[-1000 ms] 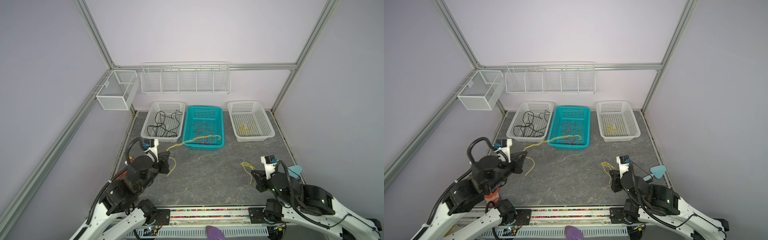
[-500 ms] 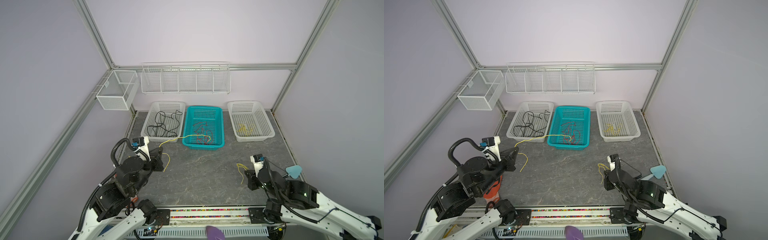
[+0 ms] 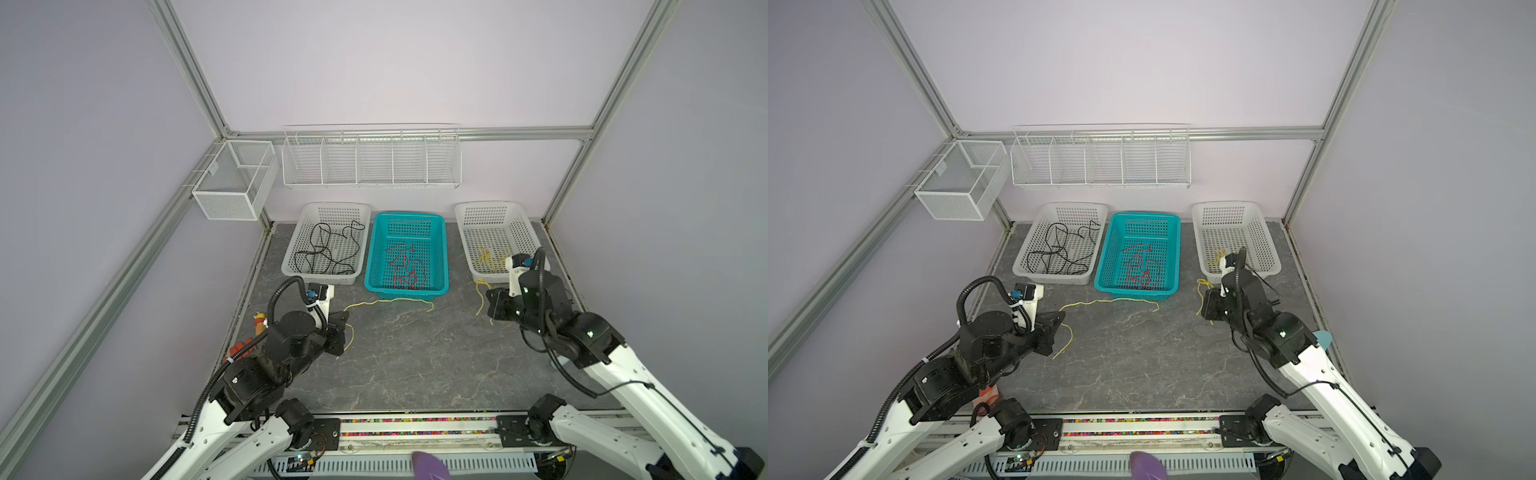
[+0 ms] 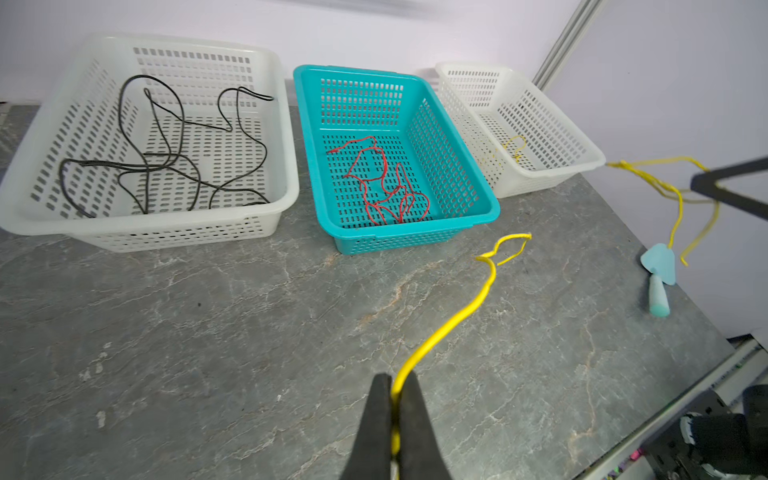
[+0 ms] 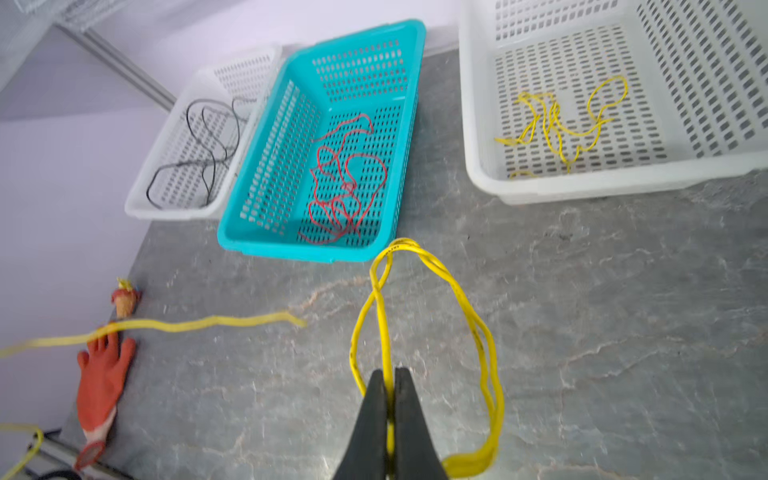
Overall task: Untangle the cables
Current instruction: 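Carry the yellow loop with the right gripper over the far white basket, then move the right gripper to grasp the yellow wire held by the left gripper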
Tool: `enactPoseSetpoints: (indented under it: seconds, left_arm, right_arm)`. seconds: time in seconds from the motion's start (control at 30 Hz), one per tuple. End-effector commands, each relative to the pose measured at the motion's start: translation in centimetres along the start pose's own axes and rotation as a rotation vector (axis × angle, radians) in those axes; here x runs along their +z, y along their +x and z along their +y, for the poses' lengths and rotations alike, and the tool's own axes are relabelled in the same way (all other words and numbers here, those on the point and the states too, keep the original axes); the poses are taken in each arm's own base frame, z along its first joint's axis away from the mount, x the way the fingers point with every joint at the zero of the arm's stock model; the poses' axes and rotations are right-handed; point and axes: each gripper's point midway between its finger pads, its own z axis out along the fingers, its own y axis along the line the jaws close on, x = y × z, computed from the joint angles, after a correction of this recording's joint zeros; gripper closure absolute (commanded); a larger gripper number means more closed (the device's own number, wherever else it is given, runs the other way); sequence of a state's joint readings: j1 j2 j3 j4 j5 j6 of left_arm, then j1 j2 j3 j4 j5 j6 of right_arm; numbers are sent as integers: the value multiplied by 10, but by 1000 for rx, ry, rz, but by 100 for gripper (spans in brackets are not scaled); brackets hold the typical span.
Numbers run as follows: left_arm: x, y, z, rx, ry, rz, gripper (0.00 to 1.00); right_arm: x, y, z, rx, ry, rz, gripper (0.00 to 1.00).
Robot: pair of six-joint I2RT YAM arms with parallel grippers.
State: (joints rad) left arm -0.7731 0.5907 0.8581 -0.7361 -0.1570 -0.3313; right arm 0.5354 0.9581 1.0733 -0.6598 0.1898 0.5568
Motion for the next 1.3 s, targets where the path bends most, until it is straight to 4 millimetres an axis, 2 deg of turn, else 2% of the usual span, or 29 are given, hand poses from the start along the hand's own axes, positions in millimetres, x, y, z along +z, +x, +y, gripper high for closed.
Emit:
enactPoseSetpoints:
  seconds: [0.0, 0.17, 0.33, 0.47, 0.6, 0.77, 0.87, 0.93, 1.03, 1.1, 1.2, 1.27]
  left_arm:
    - [4, 3, -9, 31, 55, 12, 100]
    - [6, 6, -12, 38, 69, 22, 100]
    - [5, 5, -14, 35, 83, 14, 100]
    - [2, 3, -14, 32, 86, 1, 100]
    - [4, 4, -15, 37, 90, 7, 100]
    - [6, 6, -18, 44, 104, 19, 100]
    - [6, 6, -19, 46, 109, 22, 100]
    - [7, 7, -20, 45, 116, 27, 100]
    - [8, 9, -24, 47, 135, 38, 100]
    - [11, 11, -25, 51, 142, 55, 100]
    - [15, 16, -28, 56, 151, 84, 100]
    - [17, 18, -30, 58, 162, 101, 100]
  right_arm:
    - [22, -35, -9, 78, 13, -38, 94]
    - [56, -90, -44, 178, 122, -117, 94]
    - [108, -118, -84, 246, 209, -85, 93]
    - [157, -123, -98, 210, 243, 7, 91]
    - [188, -119, -110, 205, 259, 67, 89]
    - [198, -120, -106, 188, 233, 77, 80]
    - [193, -122, -99, 187, 206, 82, 64]
    - [183, -123, -84, 175, 153, 82, 59]
    - [160, -118, -37, 103, 11, 79, 55]
    - [140, -98, 15, 15, -164, 88, 52]
    - [105, -62, 69, -71, -410, 101, 51]
    - [81, -38, 95, -120, -550, 100, 48]
